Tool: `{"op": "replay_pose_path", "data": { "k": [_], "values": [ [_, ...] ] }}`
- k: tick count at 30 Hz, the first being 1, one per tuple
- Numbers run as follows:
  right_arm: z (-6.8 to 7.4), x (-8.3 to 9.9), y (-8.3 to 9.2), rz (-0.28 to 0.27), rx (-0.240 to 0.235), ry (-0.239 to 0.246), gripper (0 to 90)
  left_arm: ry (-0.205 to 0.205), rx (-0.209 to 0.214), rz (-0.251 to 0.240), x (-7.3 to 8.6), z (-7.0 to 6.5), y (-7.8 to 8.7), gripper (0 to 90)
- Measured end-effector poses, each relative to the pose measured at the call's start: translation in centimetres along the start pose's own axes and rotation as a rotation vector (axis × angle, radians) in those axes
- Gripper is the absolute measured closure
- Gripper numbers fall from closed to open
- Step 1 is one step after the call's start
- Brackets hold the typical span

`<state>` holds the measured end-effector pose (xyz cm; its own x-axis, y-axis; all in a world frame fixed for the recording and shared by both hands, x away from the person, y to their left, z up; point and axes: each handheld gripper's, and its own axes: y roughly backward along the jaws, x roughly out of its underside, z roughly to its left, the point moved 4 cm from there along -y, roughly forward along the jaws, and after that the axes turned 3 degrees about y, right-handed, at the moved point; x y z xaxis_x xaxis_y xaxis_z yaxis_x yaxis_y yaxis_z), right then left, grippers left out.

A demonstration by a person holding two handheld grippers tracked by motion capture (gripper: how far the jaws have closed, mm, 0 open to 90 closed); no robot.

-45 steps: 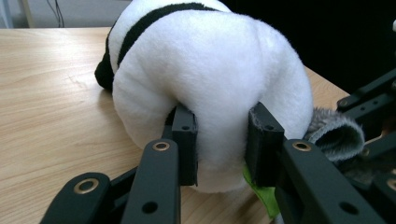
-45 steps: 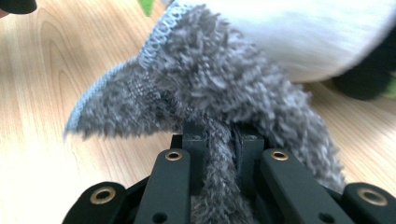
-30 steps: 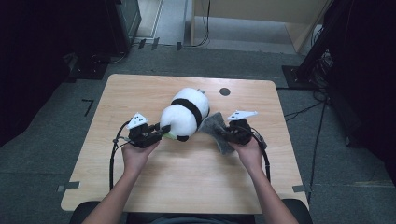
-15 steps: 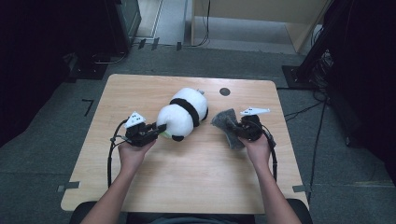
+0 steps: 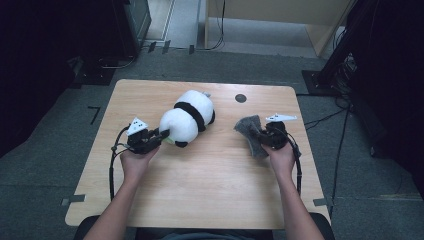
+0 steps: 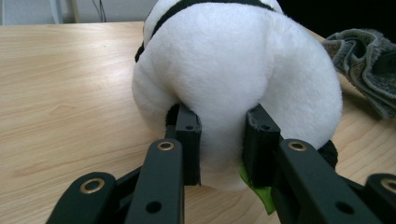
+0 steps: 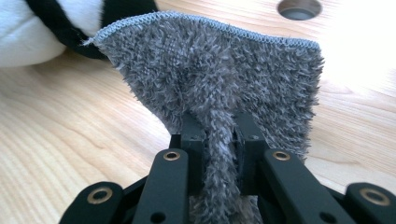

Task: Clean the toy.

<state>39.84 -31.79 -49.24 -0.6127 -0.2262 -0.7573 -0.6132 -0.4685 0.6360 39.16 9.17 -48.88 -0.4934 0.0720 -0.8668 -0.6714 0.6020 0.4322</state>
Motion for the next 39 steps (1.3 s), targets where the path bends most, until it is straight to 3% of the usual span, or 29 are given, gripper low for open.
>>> {"op": "replay_pose_path", "data": {
  "k": [7, 16, 24, 31, 34, 37, 39],
  "values": [
    [-1.4, 0.4, -0.4, 0.009, 0.025, -0.027, 77.8, 0.008, -0.01, 0.008, 0.2, 1.2, -0.1, 71.0],
    [-2.7, 0.6, -1.4, 0.015, 0.055, -0.018, 76.7, 0.026, -0.02, 0.018, 0.7, 2.6, -0.4, 69.3],
    [-3.4, 1.0, -2.2, 0.031, 0.072, -0.021, 73.9, 0.029, 0.009, 0.015, 1.0, 3.3, -0.4, 65.9],
    [-3.6, 1.2, -2.6, 0.038, 0.089, 0.002, 65.4, 0.033, 0.028, 0.022, 1.0, 3.3, -0.2, 55.8],
    [-3.8, 1.3, -2.6, 0.036, 0.097, 0.003, 60.0, 0.025, 0.021, 0.018, 0.9, 3.4, -0.1, 46.9],
    [-3.9, 1.3, -2.6, 0.038, 0.097, -0.011, 53.8, 0.033, 0.074, 0.04, 0.9, 3.4, -0.1, 39.8],
    [-3.9, 1.3, -2.5, 0.033, 0.086, -0.029, 53.3, 0.022, 0.085, 0.06, 1.0, 3.5, -0.1, 36.1]
  ]
}}
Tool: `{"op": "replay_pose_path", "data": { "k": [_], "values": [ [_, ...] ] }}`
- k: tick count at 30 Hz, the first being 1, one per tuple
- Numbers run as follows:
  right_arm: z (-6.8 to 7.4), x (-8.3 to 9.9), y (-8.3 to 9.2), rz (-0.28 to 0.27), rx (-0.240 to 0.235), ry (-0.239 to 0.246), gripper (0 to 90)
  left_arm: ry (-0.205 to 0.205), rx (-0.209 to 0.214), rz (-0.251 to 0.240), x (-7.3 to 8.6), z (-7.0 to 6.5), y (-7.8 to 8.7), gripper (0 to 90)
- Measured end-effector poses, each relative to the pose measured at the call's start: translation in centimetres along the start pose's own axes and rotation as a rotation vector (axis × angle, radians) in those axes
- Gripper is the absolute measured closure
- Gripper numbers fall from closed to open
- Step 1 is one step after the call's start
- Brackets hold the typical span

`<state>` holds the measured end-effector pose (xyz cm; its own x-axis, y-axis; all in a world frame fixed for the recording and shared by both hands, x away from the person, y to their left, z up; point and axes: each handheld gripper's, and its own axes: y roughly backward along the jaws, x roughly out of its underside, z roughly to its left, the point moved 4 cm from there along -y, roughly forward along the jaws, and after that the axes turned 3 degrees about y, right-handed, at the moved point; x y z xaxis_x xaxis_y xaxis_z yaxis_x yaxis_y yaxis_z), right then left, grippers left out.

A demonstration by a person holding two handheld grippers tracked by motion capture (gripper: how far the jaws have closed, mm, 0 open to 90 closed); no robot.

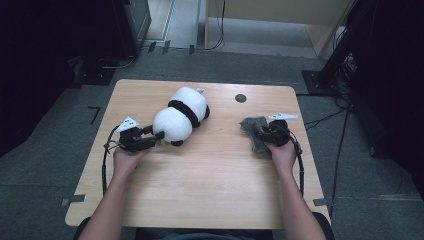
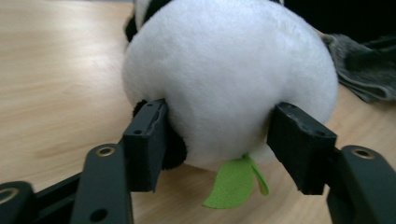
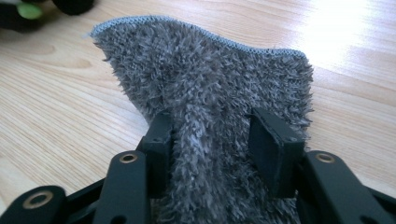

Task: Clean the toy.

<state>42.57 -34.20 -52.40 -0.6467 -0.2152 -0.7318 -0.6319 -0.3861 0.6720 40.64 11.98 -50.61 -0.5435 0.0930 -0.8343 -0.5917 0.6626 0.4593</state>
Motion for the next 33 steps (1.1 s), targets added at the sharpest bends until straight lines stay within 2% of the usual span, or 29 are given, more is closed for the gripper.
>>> {"op": "replay_pose_path", "data": {
  "k": [5, 9, 10, 14, 19, 25, 28, 33],
  "values": [
    [0.1, -0.2, 0.2, 0.002, 0.019, 0.0, 46.1, -0.008, 0.003, 0.016, -0.2, 0.0, 0.2, 30.9],
    [0.2, -0.6, 0.5, -0.021, -0.002, -0.024, 39.4, -0.043, -0.005, 0.048, -0.2, -0.2, 0.5, 27.4],
    [0.2, -0.6, 0.6, -0.02, -0.001, -0.024, 39.0, -0.054, -0.013, 0.053, -0.2, -0.2, 0.6, 27.1],
    [0.2, -0.6, 0.8, -0.017, 0.0, -0.02, 38.5, -0.063, 0.002, 0.049, -0.4, -0.3, 1.0, 23.0],
    [0.5, -0.9, 1.6, -0.039, -0.006, -0.015, 38.6, -0.077, -0.013, 0.054, -0.5, -0.6, 1.5, 21.9],
    [1.6, -1.2, 2.4, -0.048, -0.029, 0.004, 39.0, -0.081, 0.005, 0.037, -0.9, -1.5, 1.9, 22.3],
    [2.4, -1.3, 2.7, -0.052, -0.041, 0.022, 39.5, -0.064, 0.023, 0.022, -1.2, -2.0, 2.2, 22.4],
    [4.0, -1.3, 3.1, -0.06, -0.063, 0.05, 39.8, -0.073, 0.04, 0.032, -1.1, -2.9, 2.7, 22.2]
  ]
}}
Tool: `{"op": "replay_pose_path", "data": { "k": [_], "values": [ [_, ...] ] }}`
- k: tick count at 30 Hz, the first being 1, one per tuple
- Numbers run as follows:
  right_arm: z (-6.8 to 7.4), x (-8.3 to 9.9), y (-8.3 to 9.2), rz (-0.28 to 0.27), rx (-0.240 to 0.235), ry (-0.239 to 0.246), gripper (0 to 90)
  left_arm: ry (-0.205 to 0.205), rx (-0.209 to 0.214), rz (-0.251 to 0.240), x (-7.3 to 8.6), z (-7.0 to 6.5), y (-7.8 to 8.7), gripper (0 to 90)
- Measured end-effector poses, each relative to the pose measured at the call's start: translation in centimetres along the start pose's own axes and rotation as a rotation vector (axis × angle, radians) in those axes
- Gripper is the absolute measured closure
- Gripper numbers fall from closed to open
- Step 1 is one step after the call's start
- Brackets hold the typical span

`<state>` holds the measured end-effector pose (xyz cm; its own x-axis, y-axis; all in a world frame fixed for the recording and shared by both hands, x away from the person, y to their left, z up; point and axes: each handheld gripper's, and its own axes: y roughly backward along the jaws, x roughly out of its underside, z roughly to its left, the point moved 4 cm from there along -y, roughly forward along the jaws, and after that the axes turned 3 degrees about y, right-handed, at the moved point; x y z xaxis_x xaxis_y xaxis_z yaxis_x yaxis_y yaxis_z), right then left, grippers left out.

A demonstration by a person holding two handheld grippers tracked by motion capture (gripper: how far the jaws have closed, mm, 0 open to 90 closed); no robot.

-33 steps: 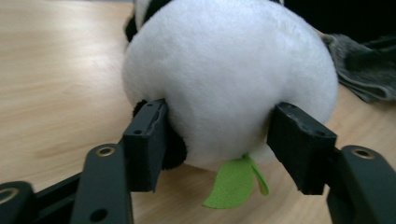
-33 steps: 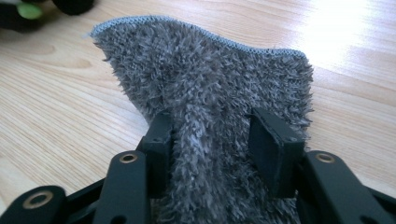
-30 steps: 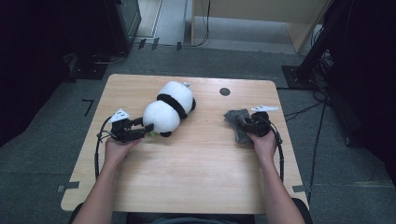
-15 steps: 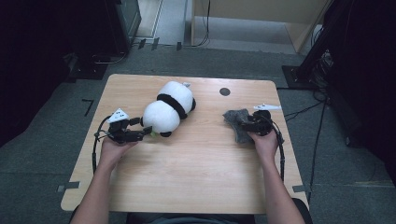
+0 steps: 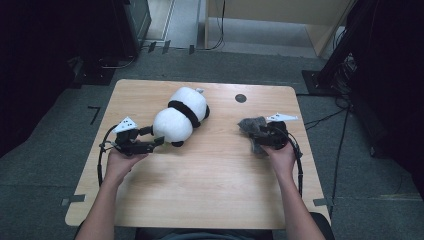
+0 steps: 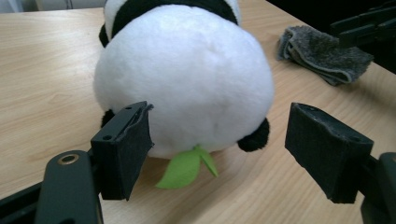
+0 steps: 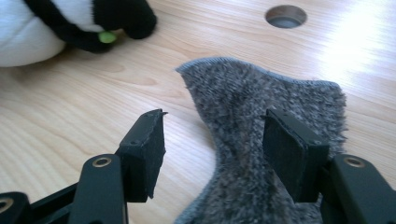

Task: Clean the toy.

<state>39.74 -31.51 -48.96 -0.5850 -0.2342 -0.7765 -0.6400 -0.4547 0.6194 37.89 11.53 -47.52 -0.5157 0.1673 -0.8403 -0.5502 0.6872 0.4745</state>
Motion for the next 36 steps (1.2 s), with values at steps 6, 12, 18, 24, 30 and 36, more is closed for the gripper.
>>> {"op": "replay_pose_path", "data": {
  "k": [6, 12, 18, 24, 30, 36],
  "values": [
    [1.5, 0.0, 0.5, -0.009, -0.026, 0.029, 40.5, -0.02, 0.022, -0.026, -0.4, -1.4, 0.0, 22.4],
    [2.8, -0.1, 1.1, -0.022, -0.047, 0.06, 40.6, -0.059, 0.052, -0.006, -0.4, -3.4, 0.0, 22.4],
    [4.4, 0.1, 1.5, -0.032, -0.074, 0.098, 42.4, -0.092, 0.079, -0.007, -0.2, -5.1, -0.8, 22.4],
    [5.2, 0.6, 1.4, -0.033, -0.088, 0.115, 43.5, -0.135, 0.095, 0.03, 0.5, -6.7, -2.3, 22.7],
    [6.3, 1.1, 1.2, -0.025, -0.099, 0.146, 43.6, -0.129, 0.113, 0.063, 1.0, -7.8, -3.8, 23.1],
    [7.6, 2.0, 0.5, -0.008, -0.126, 0.165, 43.6, -0.147, 0.125, 0.094, 2.1, -8.8, -5.1, 23.4]
  ]
}}
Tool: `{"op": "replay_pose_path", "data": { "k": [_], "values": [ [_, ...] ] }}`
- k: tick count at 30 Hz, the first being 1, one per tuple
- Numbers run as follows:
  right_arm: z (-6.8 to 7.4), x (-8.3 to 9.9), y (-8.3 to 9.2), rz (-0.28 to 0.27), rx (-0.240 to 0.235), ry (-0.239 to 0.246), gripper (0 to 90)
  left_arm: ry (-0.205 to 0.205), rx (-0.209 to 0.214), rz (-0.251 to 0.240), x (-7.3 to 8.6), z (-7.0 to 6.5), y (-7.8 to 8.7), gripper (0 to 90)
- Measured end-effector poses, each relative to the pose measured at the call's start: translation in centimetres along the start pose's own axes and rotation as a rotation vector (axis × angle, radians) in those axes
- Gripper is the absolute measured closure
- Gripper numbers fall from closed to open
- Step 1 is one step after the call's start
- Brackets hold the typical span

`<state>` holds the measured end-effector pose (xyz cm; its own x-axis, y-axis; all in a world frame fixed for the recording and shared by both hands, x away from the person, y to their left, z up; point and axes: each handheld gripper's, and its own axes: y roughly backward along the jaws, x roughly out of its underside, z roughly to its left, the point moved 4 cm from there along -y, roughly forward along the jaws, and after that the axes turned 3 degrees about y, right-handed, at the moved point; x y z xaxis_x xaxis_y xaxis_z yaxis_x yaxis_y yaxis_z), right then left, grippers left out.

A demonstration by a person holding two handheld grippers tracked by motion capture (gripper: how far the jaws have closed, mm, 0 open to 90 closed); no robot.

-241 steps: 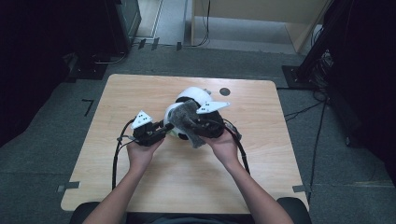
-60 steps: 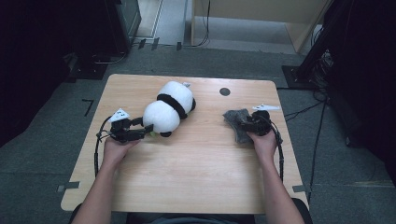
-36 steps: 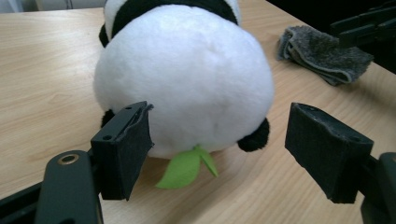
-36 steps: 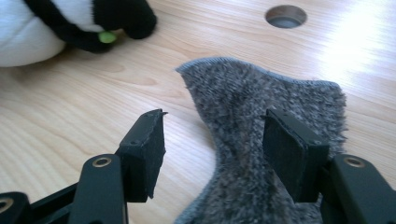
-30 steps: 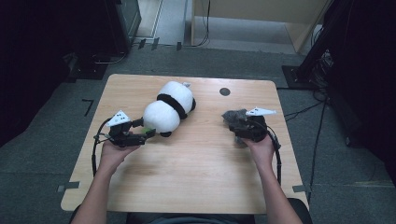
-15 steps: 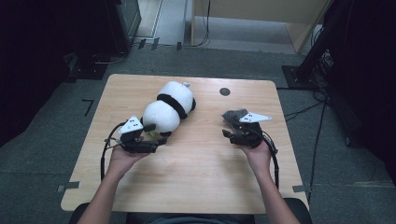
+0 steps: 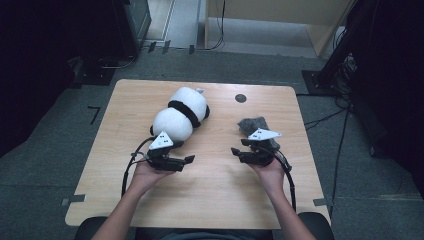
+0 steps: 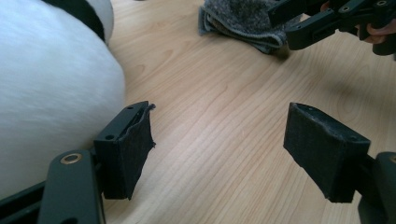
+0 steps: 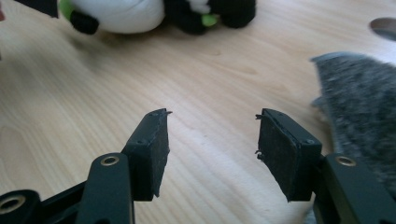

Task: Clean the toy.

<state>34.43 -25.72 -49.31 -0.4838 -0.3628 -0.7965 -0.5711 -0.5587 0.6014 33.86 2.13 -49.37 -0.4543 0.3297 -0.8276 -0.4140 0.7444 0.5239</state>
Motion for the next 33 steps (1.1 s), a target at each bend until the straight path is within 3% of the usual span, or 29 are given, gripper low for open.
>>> {"op": "replay_pose_path", "data": {
  "k": [6, 12, 23, 26, 33],
  "values": [
    [1.3, 0.5, -0.8, 0.008, -0.01, 0.023, 43.6, -0.023, -0.004, 0.07, 1.1, -0.5, -1.8, 23.7],
    [2.2, 1.3, -1.7, 0.035, -0.029, 0.024, 43.6, -0.047, 0.001, 0.079, 1.6, -1.0, -2.7, 24.0],
    [3.2, 2.4, -3.1, 0.073, -0.03, 0.044, 43.6, -0.088, 0.007, 0.152, 3.0, -1.6, -4.4, 24.0],
    [3.4, 2.7, -3.5, 0.093, -0.033, 0.039, 43.5, -0.09, 0.011, 0.166, 3.2, -1.7, -4.8, 24.0],
    [3.8, 3.3, -4.5, 0.113, -0.017, 0.076, 42.6, -0.094, 0.013, 0.183, 3.3, -1.8, -5.0, 24.2]
  ]
}}
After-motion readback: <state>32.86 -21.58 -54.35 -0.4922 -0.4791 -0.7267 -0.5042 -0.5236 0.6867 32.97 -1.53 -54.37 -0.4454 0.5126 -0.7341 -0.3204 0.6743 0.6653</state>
